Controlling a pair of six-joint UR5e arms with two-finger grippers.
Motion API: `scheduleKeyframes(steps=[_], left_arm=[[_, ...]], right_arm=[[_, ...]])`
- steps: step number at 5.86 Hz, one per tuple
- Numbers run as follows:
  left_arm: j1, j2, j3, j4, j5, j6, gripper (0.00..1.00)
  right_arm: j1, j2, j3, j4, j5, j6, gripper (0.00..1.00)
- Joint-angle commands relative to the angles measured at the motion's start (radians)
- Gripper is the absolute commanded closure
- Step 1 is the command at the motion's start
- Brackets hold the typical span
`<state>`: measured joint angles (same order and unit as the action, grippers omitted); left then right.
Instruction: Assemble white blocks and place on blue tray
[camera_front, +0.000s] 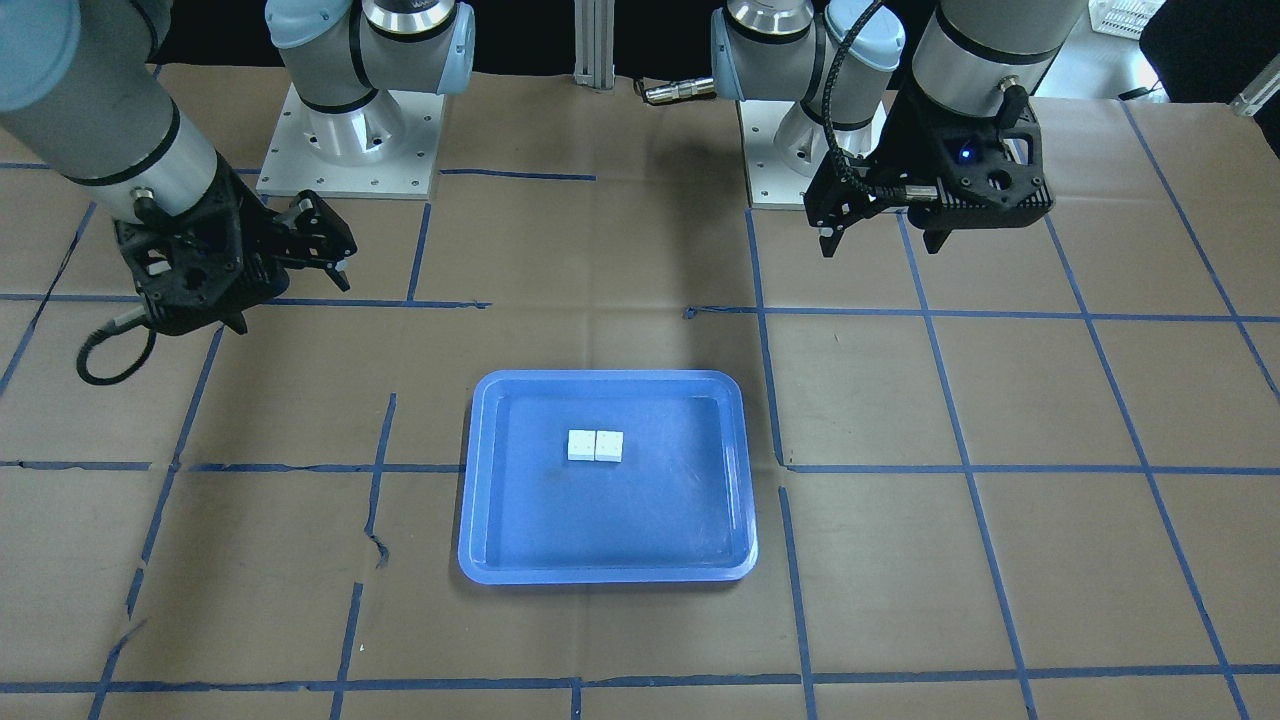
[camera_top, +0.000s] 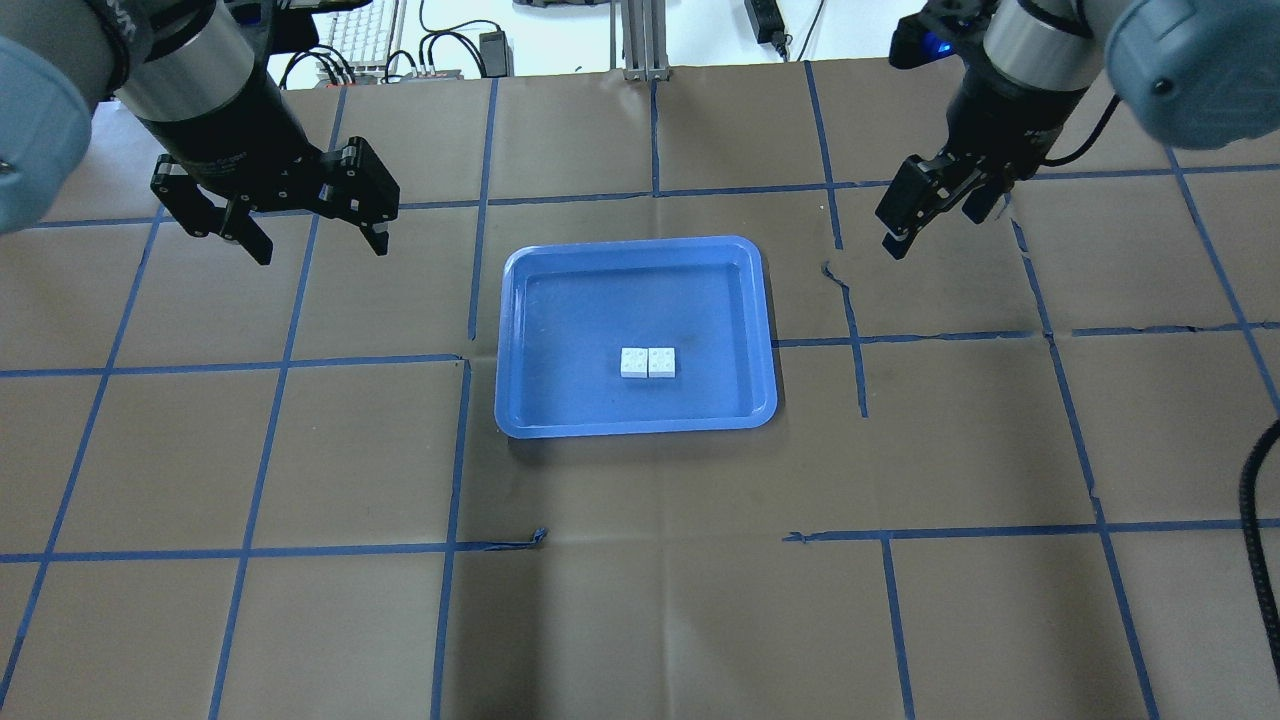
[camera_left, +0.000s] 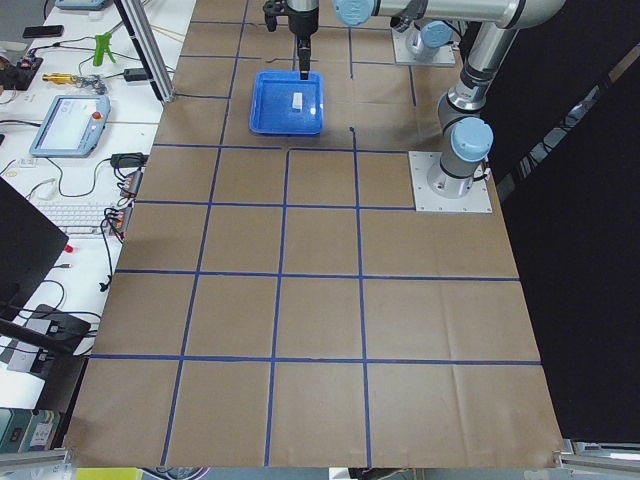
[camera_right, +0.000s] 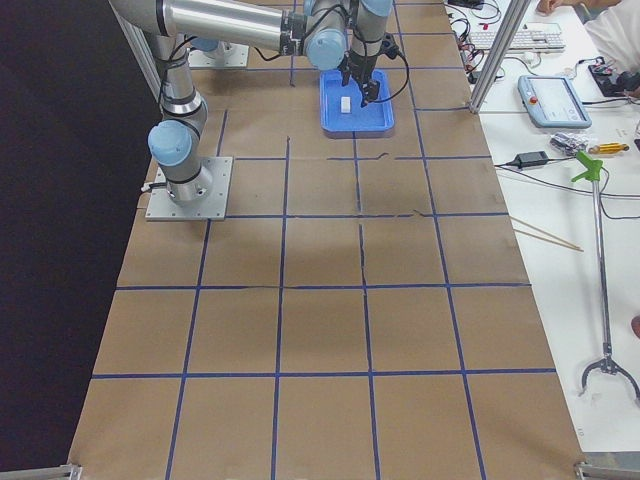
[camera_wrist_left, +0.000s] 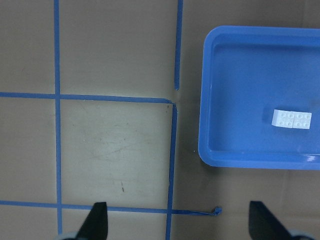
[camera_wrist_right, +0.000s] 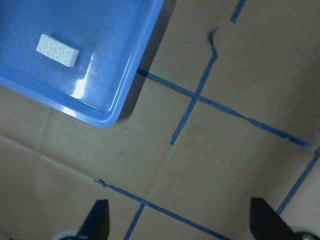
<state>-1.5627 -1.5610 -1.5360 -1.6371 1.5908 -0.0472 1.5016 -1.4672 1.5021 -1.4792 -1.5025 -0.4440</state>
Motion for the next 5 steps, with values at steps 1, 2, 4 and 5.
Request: scheduleKeyframes(steps=[1,2,4,5], left_arm=[[-0.003,0.009,0.008,-0.009,0.003,0.000,0.01],[0.000,0.019,0.010,-0.009,-0.011,0.013,0.01],[-0.008,0.025,-0.012,-0.020,-0.002,0.021,0.01],[-0.007,0.027,-0.013,-0.018,-0.002,0.059,0.01]], right_arm=[[0.017,-0.021,-0.091,0.129,-0.062,0.315,0.00],[0.049,-0.036,-0.095,0.131,-0.064,0.350,0.00],[0.072,-0.045,-0.086,0.129,-0.055,0.423,0.00],[0.066,-0.042,-0.086,0.128,-0.053,0.415,0.00]])
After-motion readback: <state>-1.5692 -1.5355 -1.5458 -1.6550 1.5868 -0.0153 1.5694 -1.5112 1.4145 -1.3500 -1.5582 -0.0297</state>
